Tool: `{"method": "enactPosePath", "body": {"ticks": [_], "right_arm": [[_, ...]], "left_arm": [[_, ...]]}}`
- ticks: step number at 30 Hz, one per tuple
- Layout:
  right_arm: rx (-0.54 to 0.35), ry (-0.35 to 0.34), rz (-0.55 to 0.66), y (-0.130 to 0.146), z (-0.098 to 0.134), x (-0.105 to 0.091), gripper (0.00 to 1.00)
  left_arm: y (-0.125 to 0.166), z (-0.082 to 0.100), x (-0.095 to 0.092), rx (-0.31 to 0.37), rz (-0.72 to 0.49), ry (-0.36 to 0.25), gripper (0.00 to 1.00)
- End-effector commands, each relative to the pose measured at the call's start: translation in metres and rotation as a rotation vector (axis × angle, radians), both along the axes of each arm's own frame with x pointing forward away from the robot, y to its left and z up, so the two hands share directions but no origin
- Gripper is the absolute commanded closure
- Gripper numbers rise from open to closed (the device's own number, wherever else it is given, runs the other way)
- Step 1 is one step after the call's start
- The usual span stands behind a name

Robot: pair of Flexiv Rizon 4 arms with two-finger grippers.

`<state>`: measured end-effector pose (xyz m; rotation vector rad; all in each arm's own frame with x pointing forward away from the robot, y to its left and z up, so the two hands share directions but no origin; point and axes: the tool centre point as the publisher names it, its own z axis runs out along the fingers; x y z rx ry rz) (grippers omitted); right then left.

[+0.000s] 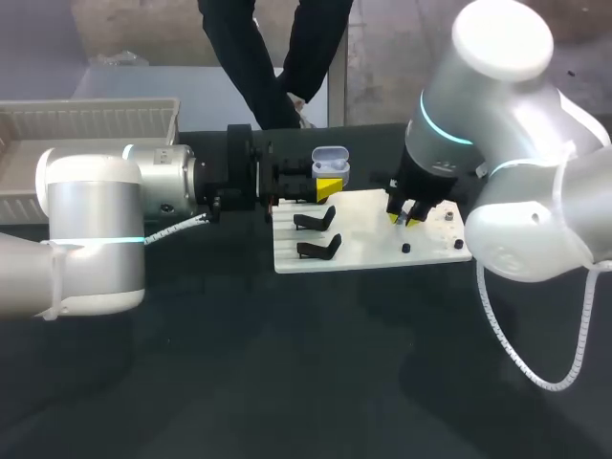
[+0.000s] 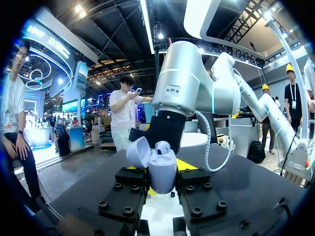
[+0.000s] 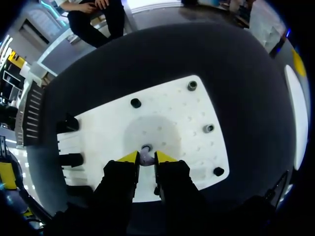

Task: Pick up each earbud case from the left stands, insert the matching earbuds, close the lid, and place the case in the box.

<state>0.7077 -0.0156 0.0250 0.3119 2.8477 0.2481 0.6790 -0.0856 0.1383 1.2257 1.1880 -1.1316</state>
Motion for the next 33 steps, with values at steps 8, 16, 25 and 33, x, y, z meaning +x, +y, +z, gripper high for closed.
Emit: {"method": "enactPosePath", "body": {"ticks": [8,16,25,33], "right_arm": [[-0.008,0.002,-0.001,0.001,0.001,0.000,1.00],[-0.010,-0.012,0.007,-0.001,0.016,-0.004,1.00],[-0.030,0.021,0.110,-0.002,0.041,-0.025,1.00],[-0.081,0.034,0.262,-0.006,0.078,-0.054,1.00]], "left_arm": [[0.000,-0.001,-0.001,-0.005,0.006,-0.005,1.00],[0.000,-0.001,-0.001,-0.005,0.006,-0.005,1.00],[0.000,-0.001,-0.001,-0.005,0.006,-0.005,1.00],[0.000,-0.001,-0.001,-0.005,0.006,-0.005,1.00]]}}
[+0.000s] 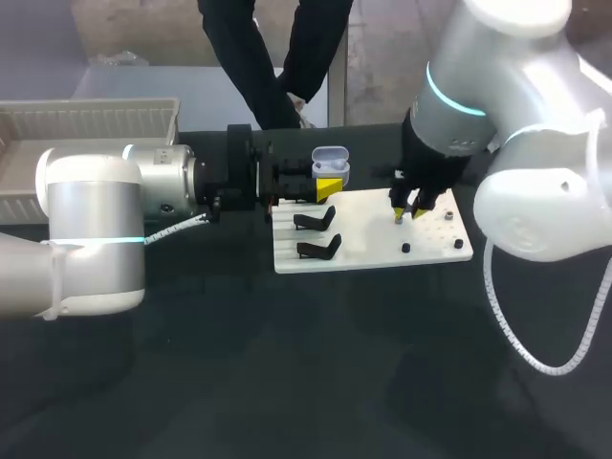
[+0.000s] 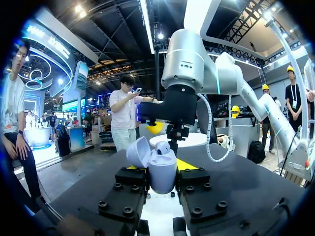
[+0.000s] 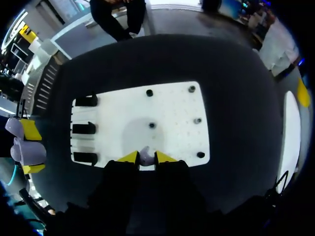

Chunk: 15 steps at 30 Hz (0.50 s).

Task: Pick up each earbud case from the left stands, insert the matching earbuds, close the lid, and place the case in the box.

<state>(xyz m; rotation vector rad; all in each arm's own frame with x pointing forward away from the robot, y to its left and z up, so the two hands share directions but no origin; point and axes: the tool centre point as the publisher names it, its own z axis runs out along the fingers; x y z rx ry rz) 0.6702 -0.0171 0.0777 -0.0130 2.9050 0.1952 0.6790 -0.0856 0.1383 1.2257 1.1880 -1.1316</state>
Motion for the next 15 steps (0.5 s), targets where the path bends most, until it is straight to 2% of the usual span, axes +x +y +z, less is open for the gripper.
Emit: {"method": "enactPosePath", "body": {"ticks": [1,7,15], "right_arm": [[-0.023,0.019,0.062,-0.004,0.031,-0.021,1.00],[-0.026,0.009,0.134,0.002,0.064,-0.039,1.00],[-0.037,-0.001,0.265,0.025,0.105,-0.060,1.00]], "left_arm": [[0.000,-0.001,-0.001,-0.005,0.006,-0.005,1.00],[0.000,-0.001,-0.001,-0.005,0.006,-0.005,1.00],[0.000,-0.001,-0.001,-0.005,0.006,-0.005,1.00]]}}
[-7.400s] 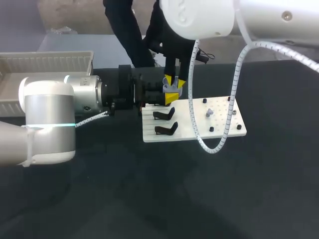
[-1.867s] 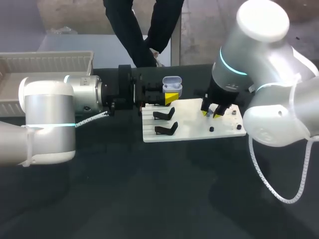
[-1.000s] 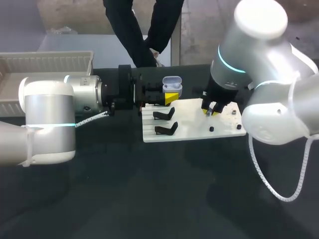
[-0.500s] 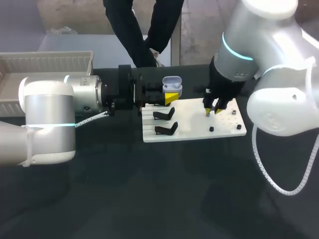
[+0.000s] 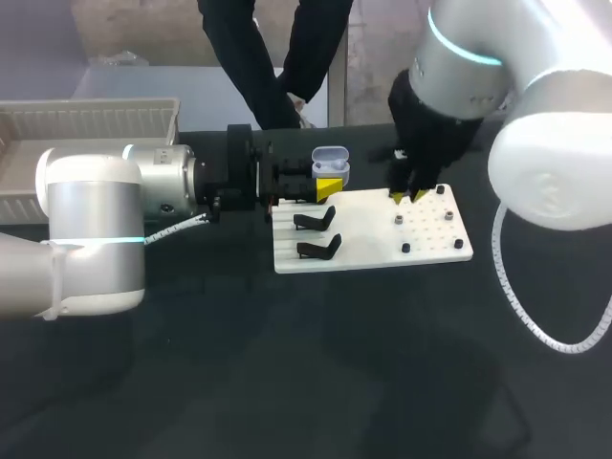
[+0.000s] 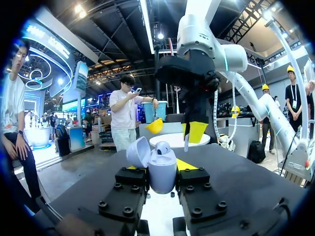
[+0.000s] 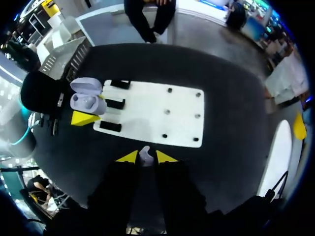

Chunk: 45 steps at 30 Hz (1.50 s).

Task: Pick up each earbud case from the left stands, insert the matching earbuds, close the lid, and place the case in the box.

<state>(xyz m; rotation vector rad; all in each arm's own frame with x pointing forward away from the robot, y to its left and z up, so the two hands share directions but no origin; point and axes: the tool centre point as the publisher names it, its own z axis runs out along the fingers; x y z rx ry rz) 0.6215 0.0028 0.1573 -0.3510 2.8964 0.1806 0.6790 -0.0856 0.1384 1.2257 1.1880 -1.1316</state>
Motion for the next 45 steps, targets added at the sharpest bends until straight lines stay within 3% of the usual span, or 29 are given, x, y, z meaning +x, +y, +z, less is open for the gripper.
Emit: {"method": "enactPosePath", "body": {"ticks": [1,8,16,31,45], "right_arm": [[-0.001,0.007,0.045,0.008,0.030,-0.014,1.00],[-0.013,-0.020,0.178,0.031,0.054,-0.019,1.00],[-0.009,-0.057,0.277,0.058,0.071,-0.011,1.00],[-0.037,-0.077,0.357,0.086,0.069,0.003,1.00],[-0.034,-0.098,0.349,0.088,0.067,0.005,1.00]], "left_arm": [[0.000,-0.001,-0.001,-0.005,0.006,-0.005,1.00],[0.000,-0.001,-0.001,-0.005,0.006,-0.005,1.00],[0.000,-0.001,-0.001,-0.005,0.006,-0.005,1.00],[0.000,-0.001,-0.001,-0.005,0.006,-0.005,1.00],[0.000,-0.001,-0.001,-0.005,0.006,-0.005,1.00]]}}
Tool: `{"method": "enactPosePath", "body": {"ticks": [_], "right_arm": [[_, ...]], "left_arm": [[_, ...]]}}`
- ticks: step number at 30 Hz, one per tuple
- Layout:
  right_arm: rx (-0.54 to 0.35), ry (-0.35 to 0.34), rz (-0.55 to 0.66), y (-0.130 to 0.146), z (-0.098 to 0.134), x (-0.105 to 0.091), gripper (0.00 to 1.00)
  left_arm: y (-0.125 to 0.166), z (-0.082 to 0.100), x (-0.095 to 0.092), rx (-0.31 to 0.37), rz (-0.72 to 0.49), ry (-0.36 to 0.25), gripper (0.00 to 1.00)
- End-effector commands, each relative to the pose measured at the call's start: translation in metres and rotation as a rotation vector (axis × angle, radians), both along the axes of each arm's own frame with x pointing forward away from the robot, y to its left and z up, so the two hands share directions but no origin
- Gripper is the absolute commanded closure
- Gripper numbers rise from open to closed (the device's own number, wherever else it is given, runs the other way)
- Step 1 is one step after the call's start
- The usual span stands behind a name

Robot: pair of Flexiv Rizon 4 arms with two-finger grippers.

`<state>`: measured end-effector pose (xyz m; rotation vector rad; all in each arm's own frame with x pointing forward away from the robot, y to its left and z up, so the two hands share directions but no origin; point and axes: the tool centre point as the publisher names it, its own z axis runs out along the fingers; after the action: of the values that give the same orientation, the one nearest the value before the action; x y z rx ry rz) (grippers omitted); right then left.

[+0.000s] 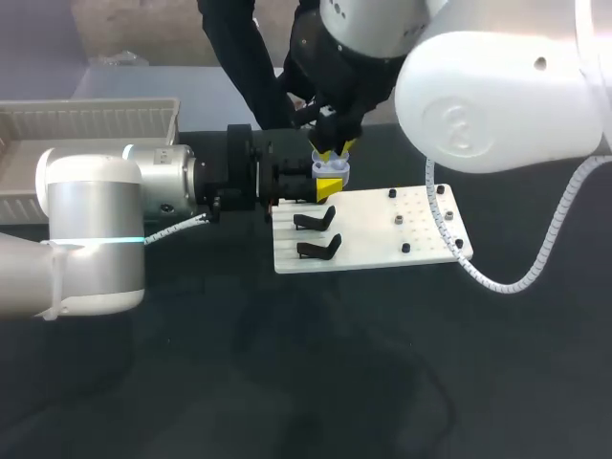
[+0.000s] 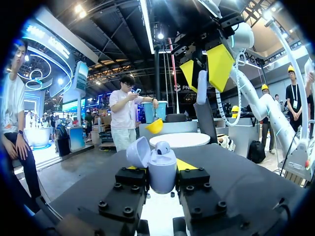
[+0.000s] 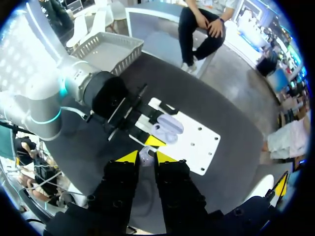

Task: Pick up each earbud case from the left stands, insert the matching earbuds, close the lid, and place the case in the box.

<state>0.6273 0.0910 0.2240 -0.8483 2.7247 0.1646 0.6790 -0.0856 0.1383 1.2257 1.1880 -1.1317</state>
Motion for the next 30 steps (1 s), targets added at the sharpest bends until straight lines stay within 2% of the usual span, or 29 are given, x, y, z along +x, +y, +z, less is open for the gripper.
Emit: {"method": "enactPosePath", "body": {"ticks": [1,13,30], "right_arm": [[0.001,-0.003,-0.001,0.000,0.000,-0.001,1.00],[0.001,-0.003,-0.001,0.000,0.000,-0.001,1.00],[-0.026,0.035,0.028,0.002,-0.017,0.020,1.00]], "left_arm": [[0.000,-0.001,-0.001,-0.005,0.006,-0.005,1.00],[0.000,-0.001,-0.001,-0.005,0.006,-0.005,1.00],[0.000,-0.001,-0.001,-0.005,0.006,-0.005,1.00]]}}
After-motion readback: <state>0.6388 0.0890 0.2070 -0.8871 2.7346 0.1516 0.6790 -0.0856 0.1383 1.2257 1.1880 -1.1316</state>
